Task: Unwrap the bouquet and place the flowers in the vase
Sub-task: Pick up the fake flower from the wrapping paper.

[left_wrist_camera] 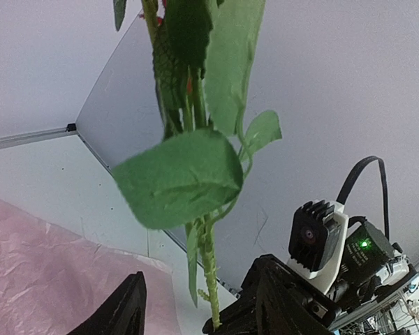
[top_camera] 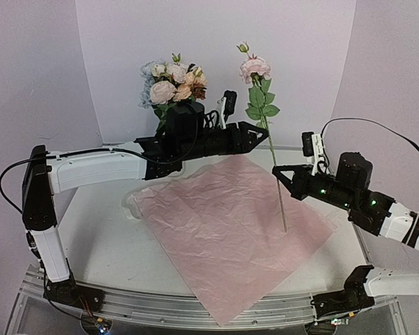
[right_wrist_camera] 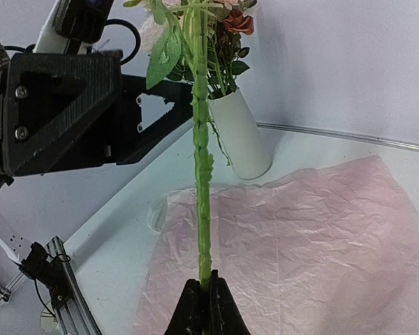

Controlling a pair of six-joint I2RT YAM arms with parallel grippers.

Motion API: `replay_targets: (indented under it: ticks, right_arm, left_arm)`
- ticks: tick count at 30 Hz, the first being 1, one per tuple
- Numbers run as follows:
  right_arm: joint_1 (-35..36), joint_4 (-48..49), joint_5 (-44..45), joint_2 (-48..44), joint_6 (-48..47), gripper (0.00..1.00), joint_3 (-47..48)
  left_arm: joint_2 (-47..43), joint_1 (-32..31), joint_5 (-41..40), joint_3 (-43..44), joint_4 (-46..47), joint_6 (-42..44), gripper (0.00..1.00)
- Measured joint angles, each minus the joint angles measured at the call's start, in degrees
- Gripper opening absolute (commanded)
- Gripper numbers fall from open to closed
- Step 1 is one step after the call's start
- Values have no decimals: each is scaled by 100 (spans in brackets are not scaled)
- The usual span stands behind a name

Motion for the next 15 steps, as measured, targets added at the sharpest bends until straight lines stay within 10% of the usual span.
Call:
replay_targets:
  ticks: [15]
  right_arm:
    - [0,36,-385,-144,-71,0,-63]
  left_arm:
    - [430,60,76,592,181,-180,34]
